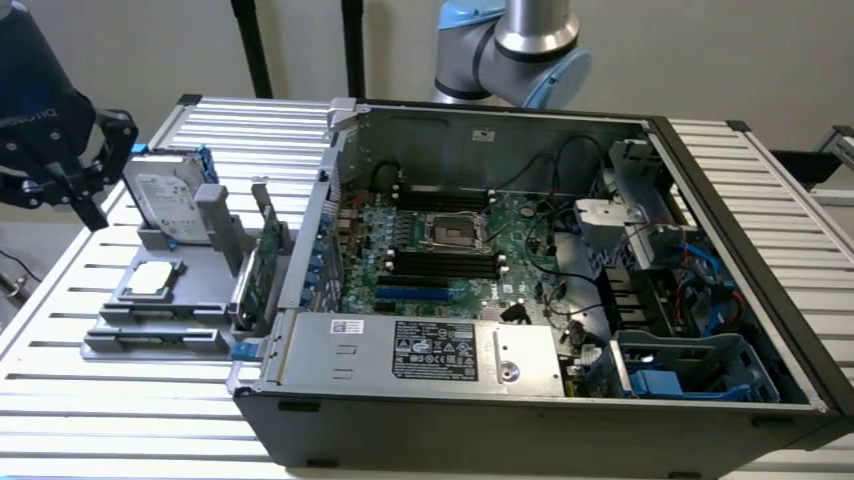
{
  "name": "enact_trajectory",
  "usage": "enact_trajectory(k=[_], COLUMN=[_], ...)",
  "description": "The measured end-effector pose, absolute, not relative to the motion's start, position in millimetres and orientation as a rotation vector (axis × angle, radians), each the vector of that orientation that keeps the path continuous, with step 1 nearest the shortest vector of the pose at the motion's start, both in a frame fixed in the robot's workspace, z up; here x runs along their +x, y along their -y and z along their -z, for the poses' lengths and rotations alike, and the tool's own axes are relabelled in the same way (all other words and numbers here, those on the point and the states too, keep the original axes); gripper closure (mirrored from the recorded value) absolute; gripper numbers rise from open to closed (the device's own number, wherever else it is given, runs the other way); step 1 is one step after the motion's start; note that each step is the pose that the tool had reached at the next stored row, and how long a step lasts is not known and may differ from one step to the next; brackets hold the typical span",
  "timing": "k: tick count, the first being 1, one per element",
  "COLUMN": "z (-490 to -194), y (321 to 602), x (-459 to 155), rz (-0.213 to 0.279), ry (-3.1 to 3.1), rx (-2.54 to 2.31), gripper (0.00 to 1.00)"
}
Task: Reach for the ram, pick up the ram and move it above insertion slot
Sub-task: 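Pick up the ram and move it above insertion slot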
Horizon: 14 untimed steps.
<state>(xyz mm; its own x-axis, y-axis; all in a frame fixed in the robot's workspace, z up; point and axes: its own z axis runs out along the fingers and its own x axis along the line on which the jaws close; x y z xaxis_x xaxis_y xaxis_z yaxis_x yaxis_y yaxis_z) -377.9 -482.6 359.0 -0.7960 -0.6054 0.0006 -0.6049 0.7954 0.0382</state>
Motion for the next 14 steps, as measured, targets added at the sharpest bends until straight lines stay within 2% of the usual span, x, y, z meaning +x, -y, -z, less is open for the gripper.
enact_trajectory(k=[14], z=[-358.7], y=[482.6], x=[-377.9], rz=[0.053], ry=[2.81], rx=[1.366], gripper=[0.89])
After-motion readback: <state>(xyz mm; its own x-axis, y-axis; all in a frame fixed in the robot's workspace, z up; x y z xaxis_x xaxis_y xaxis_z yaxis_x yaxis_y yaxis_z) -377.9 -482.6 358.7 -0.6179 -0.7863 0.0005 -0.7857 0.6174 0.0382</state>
